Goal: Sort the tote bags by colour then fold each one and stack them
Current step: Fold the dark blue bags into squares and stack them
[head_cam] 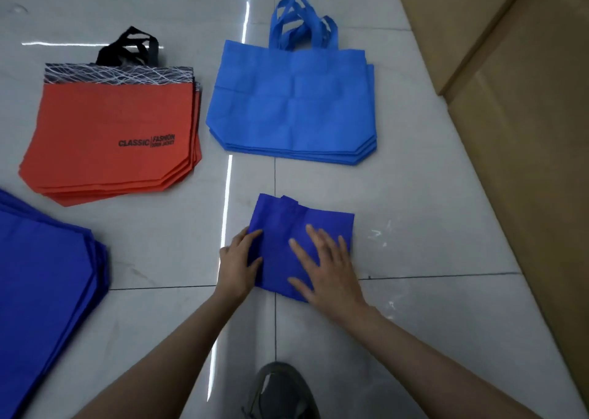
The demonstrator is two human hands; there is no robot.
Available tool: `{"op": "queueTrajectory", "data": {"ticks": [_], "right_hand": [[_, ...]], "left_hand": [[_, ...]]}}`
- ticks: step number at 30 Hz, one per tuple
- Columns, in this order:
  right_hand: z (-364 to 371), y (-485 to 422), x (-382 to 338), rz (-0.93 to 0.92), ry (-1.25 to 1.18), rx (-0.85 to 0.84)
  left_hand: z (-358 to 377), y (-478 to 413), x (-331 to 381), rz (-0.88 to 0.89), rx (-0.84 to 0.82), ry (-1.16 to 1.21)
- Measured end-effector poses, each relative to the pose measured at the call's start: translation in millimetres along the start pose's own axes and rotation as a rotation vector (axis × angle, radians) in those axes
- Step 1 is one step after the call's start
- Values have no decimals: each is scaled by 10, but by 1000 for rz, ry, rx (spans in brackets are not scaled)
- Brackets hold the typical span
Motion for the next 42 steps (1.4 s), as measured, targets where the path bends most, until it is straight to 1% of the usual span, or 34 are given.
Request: {"op": "queueTrajectory", "data": {"ticks": [1, 2, 3, 4, 5, 7, 8, 10, 13, 15, 17, 19, 21, 24, 26, 28, 29, 31, 33, 36, 39, 41, 42], "right_hand": [[74, 136, -52, -139, 12, -60], [158, 256, -56, -169, 10, -116], [213, 328, 7, -88, 11, -194], [295, 366, 92, 51, 12, -244], [312, 359, 174, 188, 14, -273], [270, 253, 400, 432, 23, -228], [247, 180, 548, 516, 26, -213], [249, 62, 851, 594, 42, -247], [142, -33, 1321, 702, 33, -268], [91, 2, 1677, 779, 45, -280], [15, 142, 2029, 859, 88, -285], [-68, 291, 2320, 899, 85, -287], [-85, 379, 2475, 867, 36, -294], [-75, 404, 2491, 852, 29, -309], [-90, 317, 2377, 866, 66, -278], [-155, 117, 2135, 799, 84, -167], [-178, -24, 1934, 707, 62, -112], [-152, -307, 1419, 473, -53, -80], [-50, -549, 832, 269, -211, -131], [126, -818, -12, 33, -372, -257], [253, -1008, -773, -167, -420, -354], [299, -1117, -1216, -268, -425, -389], [309, -1166, -1406, -305, -422, -400]], "left_hand": [[100, -27, 126, 72, -65, 24], [210, -44, 263, 131, -141, 55], [339, -64, 407, 191, -204, 70], [428, -86, 524, 241, -220, 64], [481, -112, 606, 280, -190, 45], [560, -141, 694, 336, -92, -17], [594, -125, 711, 369, -75, -65], [706, -48, 682, 450, -120, -153], [936, 75, 580, 464, -300, -344], [1052, 117, 510, 492, -340, -470], [1105, 147, 467, 513, -347, -497], [1125, 140, 430, 514, -353, -456], [1115, 125, 414, 519, -330, -426], [1077, 146, 455, 543, -273, -396], [1044, 145, 470, 526, -283, -364], [911, 100, 510, 492, -276, -266], [790, 80, 513, 489, -237, -210], [506, 53, 428, 473, -133, -161], [181, 66, 204, 409, -54, -162], [-407, 133, -231, 272, 121, -203], [-1000, 242, -749, 103, 278, -311], [-1348, 326, -1098, -10, 377, -396], [-1496, 373, -1279, -100, 412, -422]]}}
Point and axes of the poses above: each hand's wrist, its own y-axis away from the middle knuckle, its own z-axis out of the palm, x = y × z, the point moved 6 cm from there along -y, towards the middle knuckle, and after that the axes turned 11 degrees about x, right-handed, at the moved point
